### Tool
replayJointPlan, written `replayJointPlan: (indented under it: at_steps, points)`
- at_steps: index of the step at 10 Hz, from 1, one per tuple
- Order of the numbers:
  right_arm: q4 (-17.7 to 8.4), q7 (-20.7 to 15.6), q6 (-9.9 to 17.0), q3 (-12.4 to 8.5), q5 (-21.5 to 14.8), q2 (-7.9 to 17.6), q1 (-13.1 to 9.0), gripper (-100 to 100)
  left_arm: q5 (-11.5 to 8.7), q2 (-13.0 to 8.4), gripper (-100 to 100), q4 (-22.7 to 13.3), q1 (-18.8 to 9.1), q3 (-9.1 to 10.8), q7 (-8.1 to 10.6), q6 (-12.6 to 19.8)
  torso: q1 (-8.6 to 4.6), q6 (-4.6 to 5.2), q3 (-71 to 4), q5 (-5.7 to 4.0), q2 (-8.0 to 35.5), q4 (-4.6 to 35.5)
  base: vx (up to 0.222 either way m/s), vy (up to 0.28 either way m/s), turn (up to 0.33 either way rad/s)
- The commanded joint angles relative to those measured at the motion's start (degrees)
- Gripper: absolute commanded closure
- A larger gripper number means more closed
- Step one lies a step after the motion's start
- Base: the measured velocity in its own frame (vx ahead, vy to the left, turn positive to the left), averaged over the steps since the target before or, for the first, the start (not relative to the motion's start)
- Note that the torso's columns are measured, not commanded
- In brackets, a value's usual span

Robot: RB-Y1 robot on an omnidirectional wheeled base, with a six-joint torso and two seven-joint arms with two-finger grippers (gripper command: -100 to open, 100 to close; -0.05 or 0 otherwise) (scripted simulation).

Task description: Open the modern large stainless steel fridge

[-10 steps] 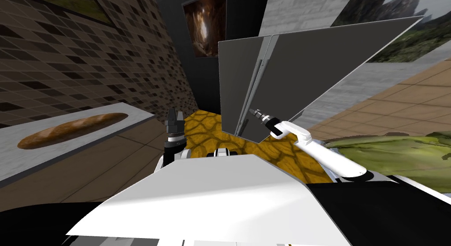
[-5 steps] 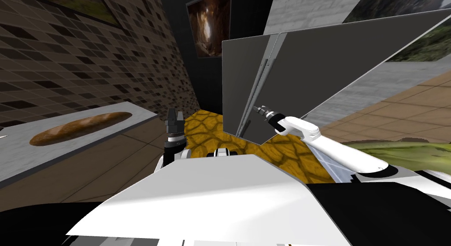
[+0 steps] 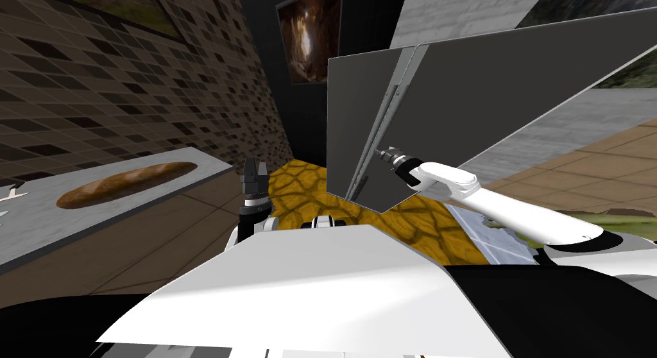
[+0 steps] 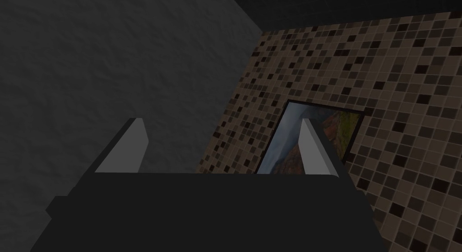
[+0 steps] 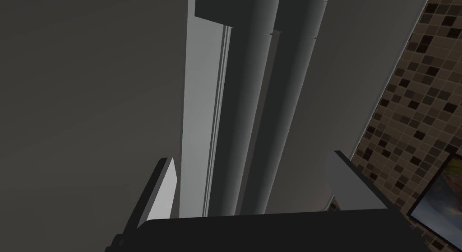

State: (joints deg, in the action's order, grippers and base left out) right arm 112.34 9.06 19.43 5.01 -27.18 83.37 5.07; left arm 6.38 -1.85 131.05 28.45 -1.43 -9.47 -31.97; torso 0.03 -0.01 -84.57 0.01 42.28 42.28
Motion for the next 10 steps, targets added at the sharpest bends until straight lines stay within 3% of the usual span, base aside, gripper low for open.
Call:
replayJointPlan:
  at_steps: [1,4,5,7,9,10]
  points:
    - [-0.99,0.24,1.94,0.17,-0.9,3.73,-1.11,-100,0.0,0.0,0,0.0,0.0,0.0,0.0,0.0,-0.02,0.03,0.0,-0.01,0.0,0.0,0.027,0.015,0.037]
    - [-2.12,0.56,4.48,0.28,-2.39,8.38,-2.42,-100,0.0,0.0,0,0.0,0.0,0.0,0.0,0.0,0.0,0.0,-0.02,0.0,-0.02,-0.01,0.034,0.019,0.063]
    - [-2.12,0.56,4.48,0.28,-2.39,8.38,-2.42,-100,0.0,0.0,0,0.0,0.0,0.0,0.0,0.0,-0.03,0.02,0.0,0.0,0.01,0.0,0.018,0.008,0.01]
    - [-2.64,0.75,5.96,0.35,-3.27,11.34,-3.17,-100,0.0,0.0,0,0.0,0.0,0.0,0.0,0.0,-0.05,0.01,0.03,-0.01,0.06,0.02,0.017,0.013,0.045]
    - [-1.88,0.81,6.17,-0.15,-3.04,11.0,-2.3,-100,0.0,0.0,0,0.0,0.0,0.0,0.0,0.0,-0.06,0.03,0.02,-0.03,0.03,0.0,0.004,0.003,0.005]
    - [-1.88,0.81,6.15,-0.16,-3.04,10.98,-2.29,100,0.0,0.0,0,0.0,0.0,0.0,0.0,0.0,-0.07,0.02,0.03,-0.02,0.04,0.01,0.0,0.0,0.0]
